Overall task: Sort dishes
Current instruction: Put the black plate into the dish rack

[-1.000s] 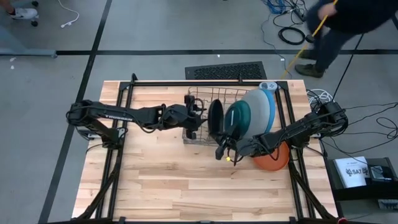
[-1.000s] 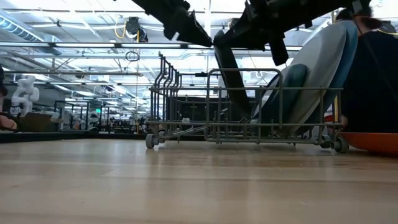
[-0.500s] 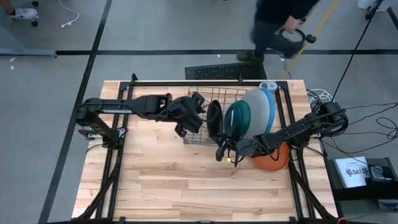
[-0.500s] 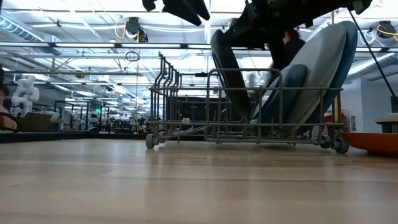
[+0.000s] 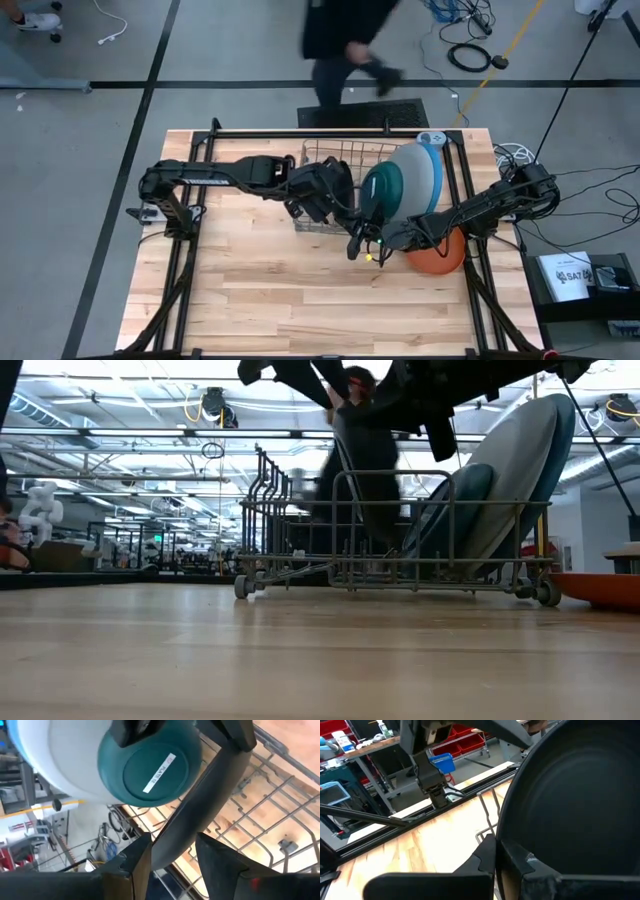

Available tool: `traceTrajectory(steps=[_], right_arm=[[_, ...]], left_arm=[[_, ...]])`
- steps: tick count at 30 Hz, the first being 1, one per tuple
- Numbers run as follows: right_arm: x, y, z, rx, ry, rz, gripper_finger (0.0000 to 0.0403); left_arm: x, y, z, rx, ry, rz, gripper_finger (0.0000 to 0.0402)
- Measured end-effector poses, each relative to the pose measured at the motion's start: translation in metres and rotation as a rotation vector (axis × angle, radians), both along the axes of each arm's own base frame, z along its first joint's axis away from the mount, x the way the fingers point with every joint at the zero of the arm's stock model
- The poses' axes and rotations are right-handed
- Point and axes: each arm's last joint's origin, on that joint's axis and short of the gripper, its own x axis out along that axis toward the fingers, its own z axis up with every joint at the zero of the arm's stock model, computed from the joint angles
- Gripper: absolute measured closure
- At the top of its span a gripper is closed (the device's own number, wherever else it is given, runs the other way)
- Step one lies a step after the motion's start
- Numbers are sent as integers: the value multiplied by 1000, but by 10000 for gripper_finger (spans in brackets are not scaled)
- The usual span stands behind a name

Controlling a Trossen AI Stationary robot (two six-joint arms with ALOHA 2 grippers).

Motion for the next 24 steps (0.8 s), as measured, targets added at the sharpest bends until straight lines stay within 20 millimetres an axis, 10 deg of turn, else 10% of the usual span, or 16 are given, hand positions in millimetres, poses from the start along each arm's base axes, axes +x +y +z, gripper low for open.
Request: traceTrajectory(steps=[24], right_arm=[[-5,-5,-14,10,117,-78,381]], left_arm=[[44,8,-40,-27,-62,98,247]])
